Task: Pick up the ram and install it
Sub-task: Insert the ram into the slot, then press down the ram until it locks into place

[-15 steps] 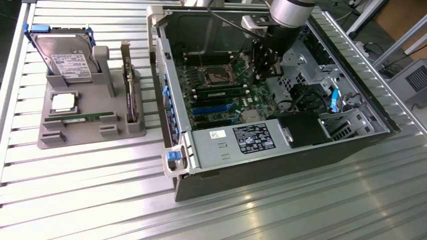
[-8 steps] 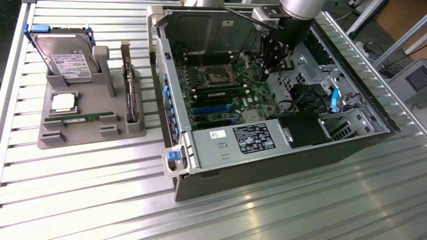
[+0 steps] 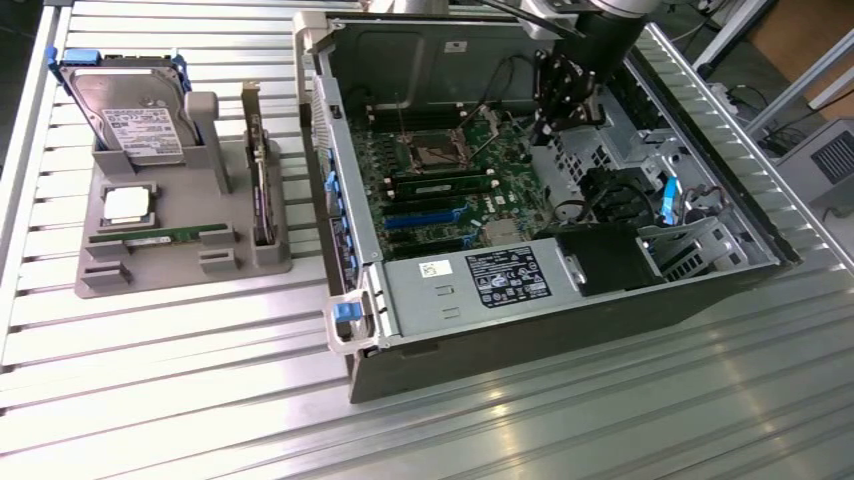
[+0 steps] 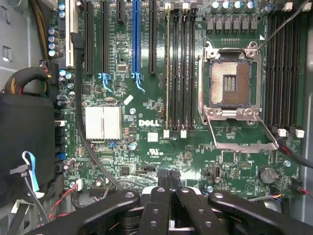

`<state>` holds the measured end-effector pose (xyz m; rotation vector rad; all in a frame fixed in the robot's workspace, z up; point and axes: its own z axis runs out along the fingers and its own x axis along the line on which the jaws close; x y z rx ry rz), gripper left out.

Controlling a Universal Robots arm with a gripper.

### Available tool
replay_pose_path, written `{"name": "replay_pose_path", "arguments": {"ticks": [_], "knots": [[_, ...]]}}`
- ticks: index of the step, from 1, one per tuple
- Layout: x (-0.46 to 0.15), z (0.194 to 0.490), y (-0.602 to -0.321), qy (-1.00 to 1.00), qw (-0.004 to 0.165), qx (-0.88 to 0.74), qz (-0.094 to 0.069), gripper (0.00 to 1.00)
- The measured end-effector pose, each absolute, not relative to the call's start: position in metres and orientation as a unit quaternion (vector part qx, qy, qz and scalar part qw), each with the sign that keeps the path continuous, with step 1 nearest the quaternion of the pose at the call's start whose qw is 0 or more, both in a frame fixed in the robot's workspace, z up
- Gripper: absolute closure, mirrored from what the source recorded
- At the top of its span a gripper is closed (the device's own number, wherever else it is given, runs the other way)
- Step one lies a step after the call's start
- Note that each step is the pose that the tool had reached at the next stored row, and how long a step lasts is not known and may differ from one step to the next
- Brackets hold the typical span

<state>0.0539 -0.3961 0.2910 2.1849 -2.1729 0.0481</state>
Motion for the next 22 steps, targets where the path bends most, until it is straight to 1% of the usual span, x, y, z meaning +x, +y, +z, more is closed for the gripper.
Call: {"name": "replay_pose_path", "arguments": {"ticks": [8,11,17,22], "knots": [[0.054,0.294,-0.396,-0.705,0.03,0.709,0.016,0.9],[0.04,0.292,-0.396,-0.705,0.029,0.709,0.016,0.9],[0.0,0.274,-0.397,-0.705,0.029,0.709,0.016,0.9],[0.005,0.261,-0.397,-0.705,0.029,0.709,0.016,0.9]]}}
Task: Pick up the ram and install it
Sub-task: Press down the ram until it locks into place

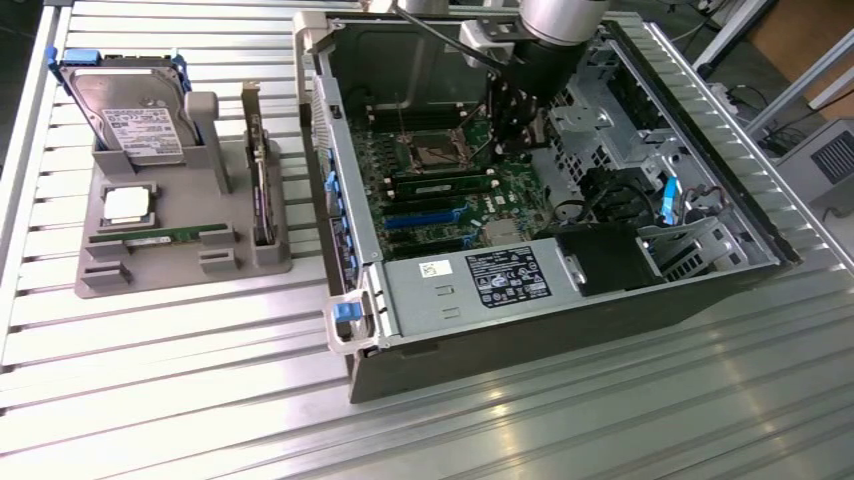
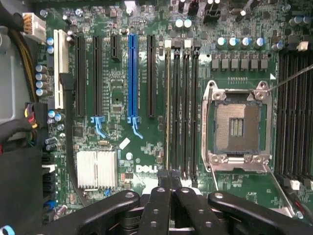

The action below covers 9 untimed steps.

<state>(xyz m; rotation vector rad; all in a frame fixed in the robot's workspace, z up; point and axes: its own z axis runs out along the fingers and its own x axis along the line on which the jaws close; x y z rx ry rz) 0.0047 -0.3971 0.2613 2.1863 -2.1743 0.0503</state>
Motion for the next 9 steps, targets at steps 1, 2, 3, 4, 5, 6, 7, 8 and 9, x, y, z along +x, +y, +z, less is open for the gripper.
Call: {"name": "replay_pose_path", "arguments": {"ticks": [1,2,3,4,5,6,7,8,9], "knots": [[0.005,0.261,-0.397,-0.705,0.029,0.709,0.016,0.9],[0.005,0.26,-0.398,-0.705,0.029,0.709,0.016,0.9],[0.005,0.259,-0.399,-0.705,0.029,0.709,0.016,0.9],[0.005,0.257,-0.4,-0.705,0.029,0.709,0.016,0.9],[0.005,0.254,-0.401,-0.705,0.029,0.709,0.016,0.9],[0.005,0.253,-0.401,-0.705,0.029,0.709,0.016,0.9],[0.005,0.25,-0.401,-0.705,0.029,0.709,0.016,0.9],[0.005,0.249,-0.401,-0.705,0.029,0.709,0.016,0.9],[0.005,0.247,-0.401,-0.705,0.029,0.709,0.016,0.9]]}}
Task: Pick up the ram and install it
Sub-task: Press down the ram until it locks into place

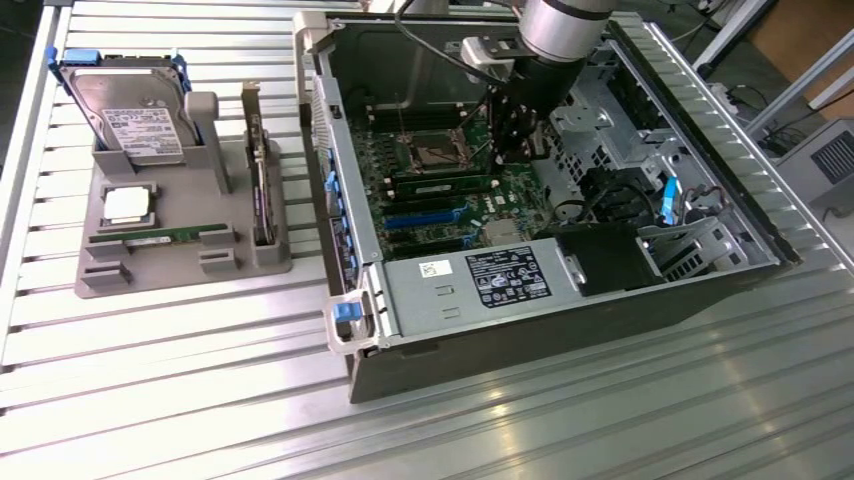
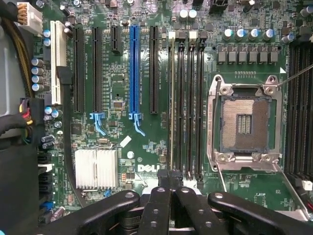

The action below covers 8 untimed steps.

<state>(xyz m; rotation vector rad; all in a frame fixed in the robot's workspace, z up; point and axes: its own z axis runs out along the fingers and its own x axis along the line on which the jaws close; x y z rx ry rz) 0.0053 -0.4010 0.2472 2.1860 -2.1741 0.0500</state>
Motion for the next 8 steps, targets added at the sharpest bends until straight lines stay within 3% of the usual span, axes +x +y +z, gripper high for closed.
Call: {"name": "replay_pose_path", "arguments": {"ticks": [8], "knots": [[0.005,0.234,-0.398,-0.704,0.029,0.709,0.016,0.9]]}}
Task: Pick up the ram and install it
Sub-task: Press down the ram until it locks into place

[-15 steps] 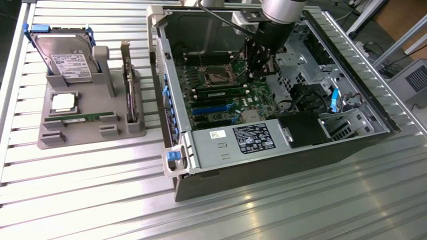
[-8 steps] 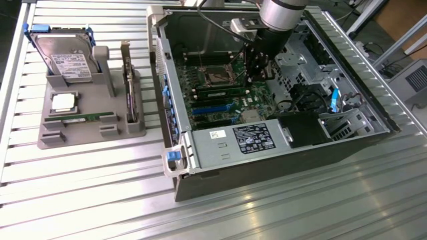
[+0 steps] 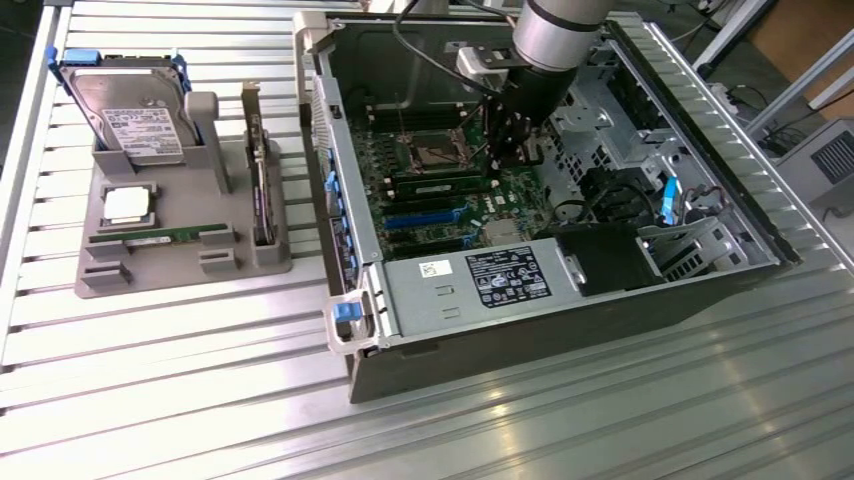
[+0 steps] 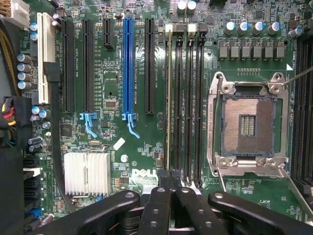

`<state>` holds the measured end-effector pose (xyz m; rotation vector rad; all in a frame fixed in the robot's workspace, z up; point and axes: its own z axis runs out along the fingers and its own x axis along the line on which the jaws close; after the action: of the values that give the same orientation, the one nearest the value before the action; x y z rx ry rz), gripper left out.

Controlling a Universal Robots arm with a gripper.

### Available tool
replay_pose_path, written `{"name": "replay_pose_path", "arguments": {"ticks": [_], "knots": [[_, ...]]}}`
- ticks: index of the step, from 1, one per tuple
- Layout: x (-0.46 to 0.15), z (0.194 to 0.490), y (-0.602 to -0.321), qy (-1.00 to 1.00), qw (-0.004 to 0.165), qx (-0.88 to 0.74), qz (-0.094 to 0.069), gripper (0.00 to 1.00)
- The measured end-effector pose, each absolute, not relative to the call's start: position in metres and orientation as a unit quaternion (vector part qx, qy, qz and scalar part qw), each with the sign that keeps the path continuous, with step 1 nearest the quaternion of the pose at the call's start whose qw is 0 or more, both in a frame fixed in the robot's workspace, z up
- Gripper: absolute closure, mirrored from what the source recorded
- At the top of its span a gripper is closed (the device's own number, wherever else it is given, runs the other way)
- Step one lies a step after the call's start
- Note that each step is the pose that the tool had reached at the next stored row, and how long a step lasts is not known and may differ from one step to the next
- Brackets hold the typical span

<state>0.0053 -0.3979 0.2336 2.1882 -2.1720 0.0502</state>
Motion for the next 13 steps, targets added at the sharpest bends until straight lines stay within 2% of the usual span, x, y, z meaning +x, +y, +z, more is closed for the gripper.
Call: {"name": "replay_pose_path", "arguments": {"ticks": [8,13], "knots": [[0.0054,0.2309,-0.3985,-0.704,0.028,0.709,0.015,0.9],[-0.0033,0.2397,-0.3986,-0.704,0.023,0.71,0.012,0.9]]}}
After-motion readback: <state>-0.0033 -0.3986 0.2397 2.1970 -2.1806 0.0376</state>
